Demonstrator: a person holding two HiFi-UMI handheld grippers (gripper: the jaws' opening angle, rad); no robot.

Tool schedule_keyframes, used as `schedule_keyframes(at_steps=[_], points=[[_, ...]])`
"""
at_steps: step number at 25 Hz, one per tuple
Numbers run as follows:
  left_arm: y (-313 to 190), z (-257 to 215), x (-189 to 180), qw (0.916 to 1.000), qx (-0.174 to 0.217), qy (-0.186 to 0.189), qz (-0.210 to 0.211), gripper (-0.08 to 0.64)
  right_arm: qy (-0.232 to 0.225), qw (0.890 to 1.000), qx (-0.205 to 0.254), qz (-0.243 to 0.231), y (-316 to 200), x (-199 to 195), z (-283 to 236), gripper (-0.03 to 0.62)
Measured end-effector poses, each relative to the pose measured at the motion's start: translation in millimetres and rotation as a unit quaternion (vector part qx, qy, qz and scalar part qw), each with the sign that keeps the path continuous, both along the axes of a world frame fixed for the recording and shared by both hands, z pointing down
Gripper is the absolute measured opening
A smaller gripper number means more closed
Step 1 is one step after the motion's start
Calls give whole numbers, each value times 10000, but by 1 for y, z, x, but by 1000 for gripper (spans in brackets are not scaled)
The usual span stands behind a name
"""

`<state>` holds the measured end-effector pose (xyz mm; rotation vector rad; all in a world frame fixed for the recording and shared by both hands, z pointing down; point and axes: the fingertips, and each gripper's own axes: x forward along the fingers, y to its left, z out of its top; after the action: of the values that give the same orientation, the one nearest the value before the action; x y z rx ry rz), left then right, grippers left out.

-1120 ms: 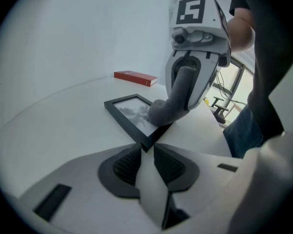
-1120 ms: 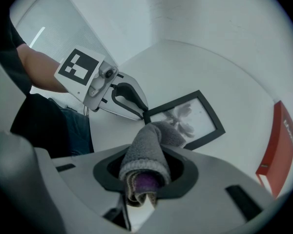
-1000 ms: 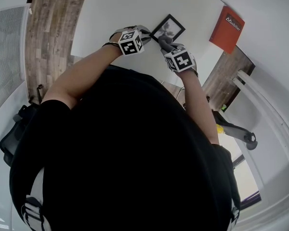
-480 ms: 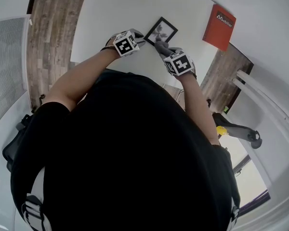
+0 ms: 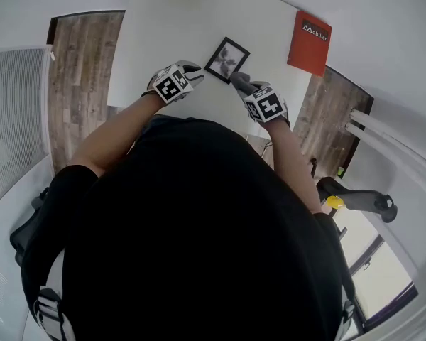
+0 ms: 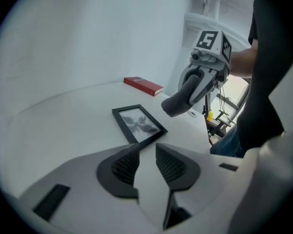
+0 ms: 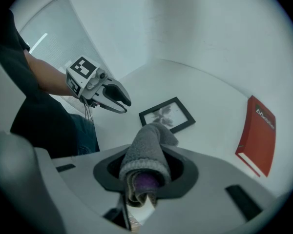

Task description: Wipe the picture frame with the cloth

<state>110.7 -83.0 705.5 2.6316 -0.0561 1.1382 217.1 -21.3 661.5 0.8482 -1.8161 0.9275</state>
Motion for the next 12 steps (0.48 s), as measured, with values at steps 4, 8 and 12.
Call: schedule_keyframes(at_steps=[4, 8, 12], points=[[1, -21, 1, 9998, 45, 68, -173, 110, -19, 9995, 252, 180, 1, 11, -11, 107], [1, -43, 6, 9992, 156, 207, -313, 110, -56, 9975, 593, 376, -4, 20, -26, 107], [-1, -62, 7, 9983, 293, 304, -397, 110, -192, 9925, 1044, 604, -11, 27, -43, 106]])
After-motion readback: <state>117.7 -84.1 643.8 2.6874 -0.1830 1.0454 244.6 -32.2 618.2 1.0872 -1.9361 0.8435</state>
